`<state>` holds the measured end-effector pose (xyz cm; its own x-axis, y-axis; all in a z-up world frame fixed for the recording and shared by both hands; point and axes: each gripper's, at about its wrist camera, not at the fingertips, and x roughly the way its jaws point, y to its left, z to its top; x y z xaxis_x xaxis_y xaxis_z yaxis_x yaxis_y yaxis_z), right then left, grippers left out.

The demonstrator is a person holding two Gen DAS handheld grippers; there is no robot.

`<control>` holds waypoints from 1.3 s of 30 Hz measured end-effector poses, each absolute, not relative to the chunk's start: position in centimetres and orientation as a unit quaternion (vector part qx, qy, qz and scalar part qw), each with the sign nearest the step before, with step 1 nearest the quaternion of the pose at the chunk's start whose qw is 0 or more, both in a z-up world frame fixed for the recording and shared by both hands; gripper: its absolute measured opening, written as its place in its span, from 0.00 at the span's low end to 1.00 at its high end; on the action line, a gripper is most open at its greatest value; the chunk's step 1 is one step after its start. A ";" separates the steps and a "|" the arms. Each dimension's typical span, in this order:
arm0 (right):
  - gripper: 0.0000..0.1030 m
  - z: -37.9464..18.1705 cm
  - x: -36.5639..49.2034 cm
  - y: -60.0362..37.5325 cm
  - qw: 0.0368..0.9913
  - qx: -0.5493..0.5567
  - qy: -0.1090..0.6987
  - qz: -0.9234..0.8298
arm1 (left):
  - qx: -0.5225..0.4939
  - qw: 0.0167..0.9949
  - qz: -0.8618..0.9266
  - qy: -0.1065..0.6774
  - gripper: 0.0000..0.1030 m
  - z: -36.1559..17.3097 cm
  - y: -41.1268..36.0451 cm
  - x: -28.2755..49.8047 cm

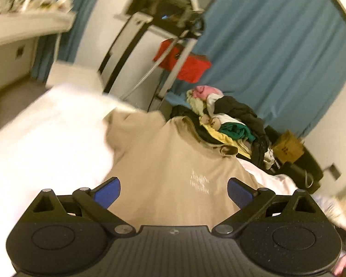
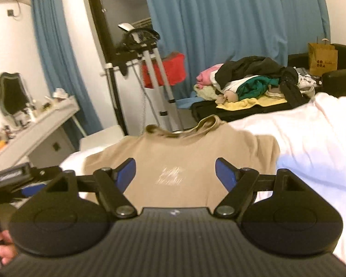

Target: Fold clothes

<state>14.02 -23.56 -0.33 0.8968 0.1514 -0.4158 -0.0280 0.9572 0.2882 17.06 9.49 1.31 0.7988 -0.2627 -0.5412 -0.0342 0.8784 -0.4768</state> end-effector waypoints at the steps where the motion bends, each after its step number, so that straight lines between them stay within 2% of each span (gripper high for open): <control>1: 0.75 -0.3 12.7 -23.7 0.964 0.146 0.218 0.049 | -0.256 0.911 -0.055 0.318 0.95 1.5 10.2 16.3; 6: 0.75 -1.8 7.9 -24.8 0.963 0.168 0.202 0.053 | -0.322 0.889 -0.023 0.324 0.92 1.9 13.6 14.8; 15: 0.75 -7.4 7.6 -26.3 0.951 0.208 0.218 0.072 | -0.449 0.831 0.037 0.326 0.84 -2.7 17.6 17.0; 28: 0.75 -11.0 10.5 -29.0 0.935 0.286 0.207 0.029 | -0.458 0.832 0.019 0.313 0.84 -8.1 14.5 24.5; 39: 0.76 -13.5 12.8 -28.9 0.928 0.286 0.238 0.020 | -0.466 0.833 0.001 0.299 0.84 -12.1 13.0 30.4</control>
<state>12.81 -28.92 -13.47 0.8863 0.1736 -0.4294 0.0981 0.8356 0.5404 30.41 12.99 -12.08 0.8215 -0.2775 -0.4981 -0.2793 0.5657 -0.7759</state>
